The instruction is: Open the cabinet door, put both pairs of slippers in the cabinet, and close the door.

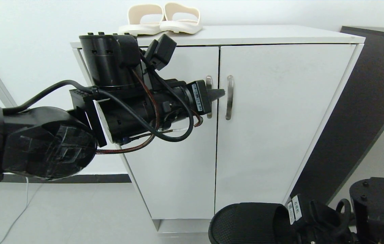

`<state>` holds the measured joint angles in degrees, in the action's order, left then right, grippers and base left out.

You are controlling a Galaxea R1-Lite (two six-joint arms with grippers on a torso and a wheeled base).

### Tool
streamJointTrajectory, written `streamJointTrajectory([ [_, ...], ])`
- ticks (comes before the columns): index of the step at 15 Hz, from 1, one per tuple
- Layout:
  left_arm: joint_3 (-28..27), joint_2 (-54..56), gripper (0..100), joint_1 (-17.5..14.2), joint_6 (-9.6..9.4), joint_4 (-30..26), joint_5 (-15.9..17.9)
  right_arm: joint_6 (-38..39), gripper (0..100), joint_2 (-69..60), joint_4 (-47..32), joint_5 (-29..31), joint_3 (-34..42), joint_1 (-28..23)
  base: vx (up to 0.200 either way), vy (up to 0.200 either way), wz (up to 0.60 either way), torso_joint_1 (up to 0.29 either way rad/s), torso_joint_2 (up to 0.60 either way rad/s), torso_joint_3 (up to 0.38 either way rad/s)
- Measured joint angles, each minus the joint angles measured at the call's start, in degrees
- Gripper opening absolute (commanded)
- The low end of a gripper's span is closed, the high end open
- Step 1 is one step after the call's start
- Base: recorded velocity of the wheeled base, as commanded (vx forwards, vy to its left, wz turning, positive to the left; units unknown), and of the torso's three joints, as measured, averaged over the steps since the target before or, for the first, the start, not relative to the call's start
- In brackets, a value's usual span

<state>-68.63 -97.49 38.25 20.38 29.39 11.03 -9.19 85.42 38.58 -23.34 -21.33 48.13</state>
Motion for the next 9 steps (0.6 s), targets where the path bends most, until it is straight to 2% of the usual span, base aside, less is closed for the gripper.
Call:
streamJointTrajectory([
  [2, 0.02, -0.28, 100, 0.0, 0.04, 0.16, 0.18, -0.84, 0, 0.13, -0.05, -0.02, 0.15, 0.0, 0.0, 0.0, 0.0, 0.0, 0.0, 0.0],
  [6, -0.33, -1.41, 100, 0.28, 0.17, 4.0, 0.49, -0.96, 0, 0.63, 0.0, 0.0, 0.3, 0.0, 0.0, 0.0, 0.0, 0.0, 0.0, 0.0],
  [9, -1.49, -2.62, 100, 0.99, 0.17, 4.18, 0.76, -0.99, 0, 0.77, -0.02, 0.0, 0.33, 0.0, 0.0, 0.0, 0.0, 0.0, 0.0, 0.0],
])
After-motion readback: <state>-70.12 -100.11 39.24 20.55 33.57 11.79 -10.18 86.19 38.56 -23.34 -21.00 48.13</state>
